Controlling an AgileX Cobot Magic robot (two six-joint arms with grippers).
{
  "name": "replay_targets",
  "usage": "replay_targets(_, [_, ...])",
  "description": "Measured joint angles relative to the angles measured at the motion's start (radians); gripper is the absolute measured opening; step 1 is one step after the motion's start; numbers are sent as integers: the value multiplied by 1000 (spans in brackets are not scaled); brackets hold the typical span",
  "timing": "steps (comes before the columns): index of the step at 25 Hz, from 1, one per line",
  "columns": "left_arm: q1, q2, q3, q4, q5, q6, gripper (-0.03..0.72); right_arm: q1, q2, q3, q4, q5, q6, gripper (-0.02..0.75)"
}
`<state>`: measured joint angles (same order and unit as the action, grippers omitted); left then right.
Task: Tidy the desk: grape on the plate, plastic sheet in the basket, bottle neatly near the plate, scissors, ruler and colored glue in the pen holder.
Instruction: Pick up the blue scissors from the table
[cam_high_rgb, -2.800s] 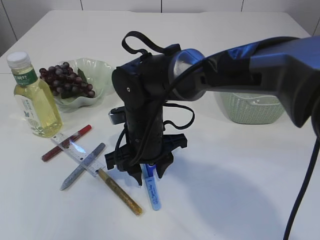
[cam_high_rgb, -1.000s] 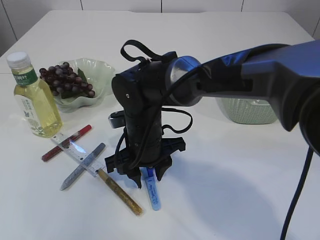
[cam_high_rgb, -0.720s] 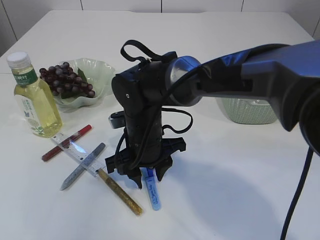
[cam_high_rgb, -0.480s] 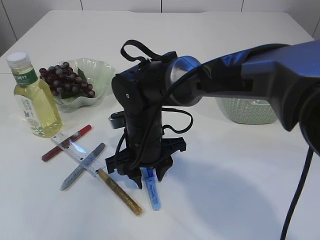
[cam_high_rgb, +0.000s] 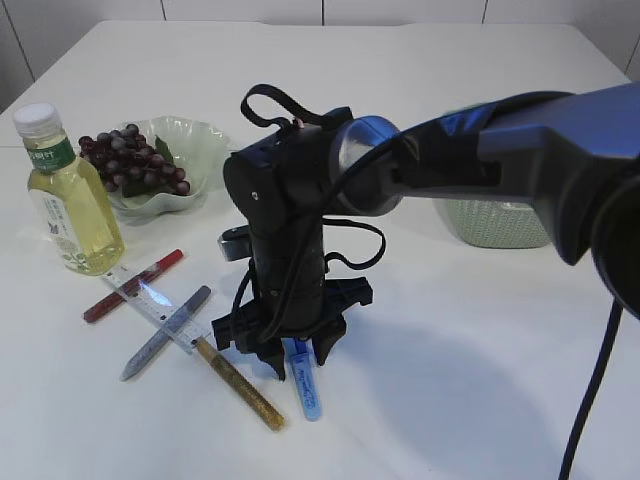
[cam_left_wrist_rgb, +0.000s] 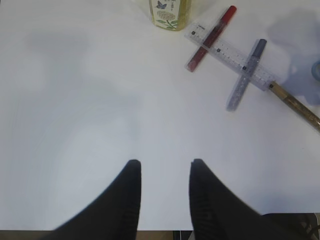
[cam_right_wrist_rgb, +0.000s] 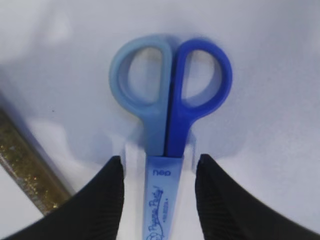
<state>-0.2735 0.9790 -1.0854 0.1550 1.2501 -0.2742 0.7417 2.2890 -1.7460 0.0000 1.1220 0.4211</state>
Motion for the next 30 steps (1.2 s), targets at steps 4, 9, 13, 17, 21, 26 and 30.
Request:
replay_targets(4, [0, 0, 0, 0, 0, 0, 242, 0, 10, 0, 0, 0, 0, 377])
replay_targets(9, [0, 0, 0, -2, 0, 0, 242, 0, 10, 0, 0, 2, 0, 377])
replay_targets(13, [0, 0, 0, -2, 0, 0, 242, 0, 11, 0, 0, 2, 0, 377])
replay_targets(17, [0, 0, 0, -2, 0, 0, 242, 0, 11, 0, 0, 2, -2, 335])
replay_targets(21, [0, 0, 0, -2, 0, 0, 242, 0, 11, 0, 0, 1, -2, 250])
replay_targets(26, [0, 0, 0, -3, 0, 0, 242, 0, 11, 0, 0, -1, -2, 218])
replay_targets(30, [0, 0, 0, -4, 0, 0, 242, 0, 11, 0, 0, -4, -2, 217])
